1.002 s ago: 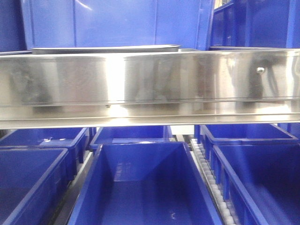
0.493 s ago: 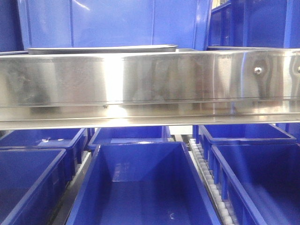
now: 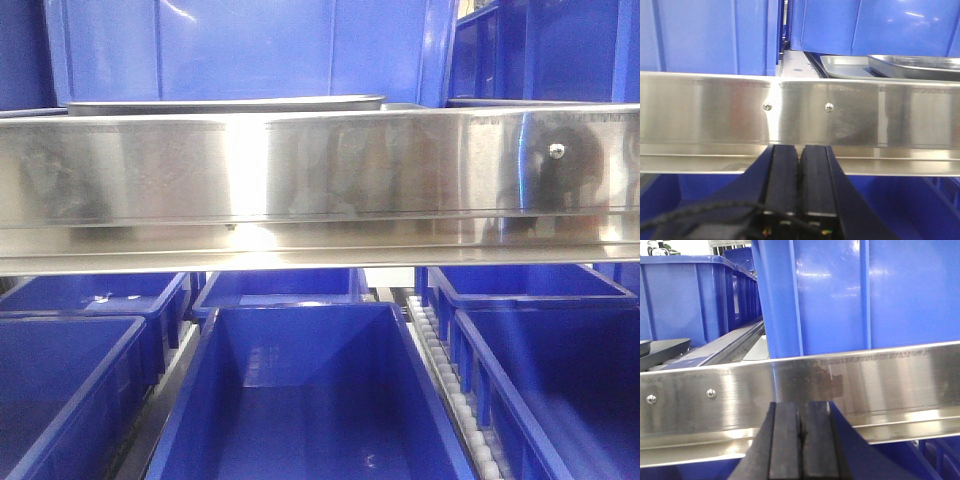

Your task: Stack silver trays without gaps

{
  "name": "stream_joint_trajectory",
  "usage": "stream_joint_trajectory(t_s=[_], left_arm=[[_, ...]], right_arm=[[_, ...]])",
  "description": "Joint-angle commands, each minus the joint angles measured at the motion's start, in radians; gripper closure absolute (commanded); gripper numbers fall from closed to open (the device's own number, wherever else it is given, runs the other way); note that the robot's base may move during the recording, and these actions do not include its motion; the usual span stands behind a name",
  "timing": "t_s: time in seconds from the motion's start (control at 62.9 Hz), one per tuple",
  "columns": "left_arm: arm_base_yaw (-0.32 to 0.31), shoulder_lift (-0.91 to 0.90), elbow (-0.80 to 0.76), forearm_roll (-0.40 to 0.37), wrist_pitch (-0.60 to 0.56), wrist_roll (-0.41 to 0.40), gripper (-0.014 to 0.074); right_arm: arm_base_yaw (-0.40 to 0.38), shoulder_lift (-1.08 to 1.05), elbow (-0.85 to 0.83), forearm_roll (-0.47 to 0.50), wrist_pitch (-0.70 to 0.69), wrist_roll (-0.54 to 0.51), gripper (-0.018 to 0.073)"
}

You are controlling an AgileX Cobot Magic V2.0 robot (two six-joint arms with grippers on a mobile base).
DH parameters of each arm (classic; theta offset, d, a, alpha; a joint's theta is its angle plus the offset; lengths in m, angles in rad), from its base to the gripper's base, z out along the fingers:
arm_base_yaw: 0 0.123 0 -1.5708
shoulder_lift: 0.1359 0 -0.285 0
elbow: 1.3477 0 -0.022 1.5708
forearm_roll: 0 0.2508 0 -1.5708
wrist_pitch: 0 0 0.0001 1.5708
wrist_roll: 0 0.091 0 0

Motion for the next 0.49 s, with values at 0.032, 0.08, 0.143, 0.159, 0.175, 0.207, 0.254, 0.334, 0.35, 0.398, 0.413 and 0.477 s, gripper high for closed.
stream_joint_trajectory(t_s=[0.032,0.08,0.143,0.159,0.175,0.207,0.254,0.334,0.35,0.398,0.413,0.477], left_arm=[[0.0,-0.01,-0.004,-0.007,-0.083,0.001,0.0645],[0.0,-0.01,-0.004,-0.007,-0.083,0.001,0.0645],[0.0,-0.01,-0.004,-0.007,-0.083,0.001,0.0645],[0.0,-0.01,-0.004,-0.007,-0.083,0.001,0.0645],[0.0,-0.01,-0.004,-0.007,-0.083,0.001,0.0645],[0.0,-0.01,-0.004,-0.007,-0.083,0.001,0.0645],[0.0,-0.01,-0.004,-0.007,-0.083,0.001,0.0645],[0.0,-0.01,-0.004,-0.007,-0.083,0.001,0.0645],[0.0,-0.01,-0.004,-0.007,-0.083,0.001,0.0645],[0.0,-0.01,-0.004,-0.007,-0.083,0.001,0.0645],[0.0,-0.01,-0.004,-0.007,-0.083,0.001,0.0645],[0.0,-0.01,-0.004,-0.007,-0.083,0.001,0.0645]], right_arm=[[-0.006,-0.019,0.0,-0.002,-0.092,-0.01,0.0501],[-0.006,-0.019,0.0,-0.002,-0.092,-0.01,0.0501],[-0.006,-0.019,0.0,-0.002,-0.092,-0.01,0.0501],[-0.006,-0.019,0.0,-0.002,-0.092,-0.01,0.0501],[-0.006,-0.019,0.0,-0.002,-0.092,-0.01,0.0501],[-0.006,-0.019,0.0,-0.002,-0.092,-0.01,0.0501],[-0.006,-0.019,0.0,-0.002,-0.092,-0.01,0.0501],[-0.006,-0.019,0.0,-0.002,-0.092,-0.01,0.0501],[-0.006,-0.019,0.0,-0.002,-0.092,-0.01,0.0501],[-0.006,-0.019,0.0,-0.002,-0.092,-0.01,0.0501],[-0.006,-0.019,0.0,-0.002,-0.092,-0.01,0.0501],[-0.006,-0.019,0.0,-0.002,-0.092,-0.01,0.0501]])
